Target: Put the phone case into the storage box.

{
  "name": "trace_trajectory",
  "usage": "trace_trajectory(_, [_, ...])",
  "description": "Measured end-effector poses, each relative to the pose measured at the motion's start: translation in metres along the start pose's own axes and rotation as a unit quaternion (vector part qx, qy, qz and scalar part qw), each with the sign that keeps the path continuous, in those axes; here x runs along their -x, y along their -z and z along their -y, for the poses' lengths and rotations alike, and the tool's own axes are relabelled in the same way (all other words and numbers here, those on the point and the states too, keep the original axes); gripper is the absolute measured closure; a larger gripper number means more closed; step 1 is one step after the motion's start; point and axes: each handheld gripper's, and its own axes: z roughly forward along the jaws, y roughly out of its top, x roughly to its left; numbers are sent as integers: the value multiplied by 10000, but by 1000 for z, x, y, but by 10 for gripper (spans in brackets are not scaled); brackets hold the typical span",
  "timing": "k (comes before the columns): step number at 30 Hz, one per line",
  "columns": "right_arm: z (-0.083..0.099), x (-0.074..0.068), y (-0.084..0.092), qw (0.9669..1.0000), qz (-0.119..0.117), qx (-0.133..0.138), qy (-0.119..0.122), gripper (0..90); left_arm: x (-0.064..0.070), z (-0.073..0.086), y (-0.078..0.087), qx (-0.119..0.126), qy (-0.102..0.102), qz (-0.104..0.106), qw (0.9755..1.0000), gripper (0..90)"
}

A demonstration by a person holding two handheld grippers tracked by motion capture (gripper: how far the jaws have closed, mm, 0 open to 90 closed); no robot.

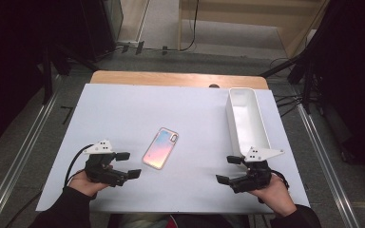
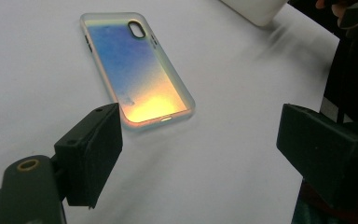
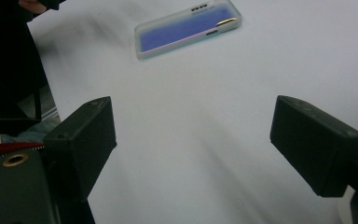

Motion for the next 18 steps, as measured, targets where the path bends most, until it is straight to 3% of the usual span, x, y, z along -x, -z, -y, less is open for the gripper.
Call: trace_trajectory(18, [2,2,3,10000,15,-23,-25,130,-1,0,1,40,0,-29,10000,139])
